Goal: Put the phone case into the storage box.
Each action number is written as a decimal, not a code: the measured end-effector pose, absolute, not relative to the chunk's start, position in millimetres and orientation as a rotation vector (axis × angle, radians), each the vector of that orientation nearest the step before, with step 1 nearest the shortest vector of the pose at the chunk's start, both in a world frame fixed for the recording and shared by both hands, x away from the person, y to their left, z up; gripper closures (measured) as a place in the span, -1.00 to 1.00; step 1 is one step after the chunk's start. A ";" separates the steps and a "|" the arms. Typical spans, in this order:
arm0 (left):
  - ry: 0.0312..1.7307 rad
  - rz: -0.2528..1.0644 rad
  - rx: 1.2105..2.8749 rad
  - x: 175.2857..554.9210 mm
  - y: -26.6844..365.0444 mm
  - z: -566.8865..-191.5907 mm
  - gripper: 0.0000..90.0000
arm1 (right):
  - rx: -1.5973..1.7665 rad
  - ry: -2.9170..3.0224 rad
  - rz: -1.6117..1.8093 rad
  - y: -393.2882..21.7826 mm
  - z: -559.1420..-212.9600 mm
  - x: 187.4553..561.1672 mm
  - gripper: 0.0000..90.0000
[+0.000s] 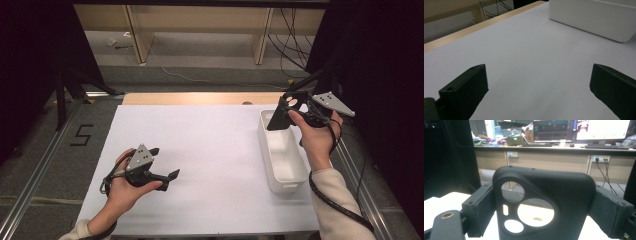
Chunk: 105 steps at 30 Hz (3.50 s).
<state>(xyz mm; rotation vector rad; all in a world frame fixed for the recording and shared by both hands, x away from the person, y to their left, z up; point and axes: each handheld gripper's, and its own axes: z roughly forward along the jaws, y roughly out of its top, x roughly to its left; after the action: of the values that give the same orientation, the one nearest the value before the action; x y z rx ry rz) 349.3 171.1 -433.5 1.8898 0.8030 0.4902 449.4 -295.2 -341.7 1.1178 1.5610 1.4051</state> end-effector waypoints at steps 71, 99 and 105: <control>0.805 0.494 1.880 349.4 172.1 -431.3 -0.97 | 1.159 1.600 1.355 -295.7 -360.7 472.5 -0.66; 0.804 0.495 1.884 349.0 171.4 -431.3 -0.98 | 1.143 1.614 1.324 -290.6 -362.2 480.8 -0.66; 0.805 0.495 1.882 349.2 171.9 -431.3 -0.98 | 1.145 1.626 1.314 -288.0 -364.6 484.2 -0.66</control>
<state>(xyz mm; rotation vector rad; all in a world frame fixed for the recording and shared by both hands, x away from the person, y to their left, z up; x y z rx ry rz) 349.2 171.9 -431.3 1.8817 0.8054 0.4952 484.2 -288.0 -364.6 1.1454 1.6265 1.3144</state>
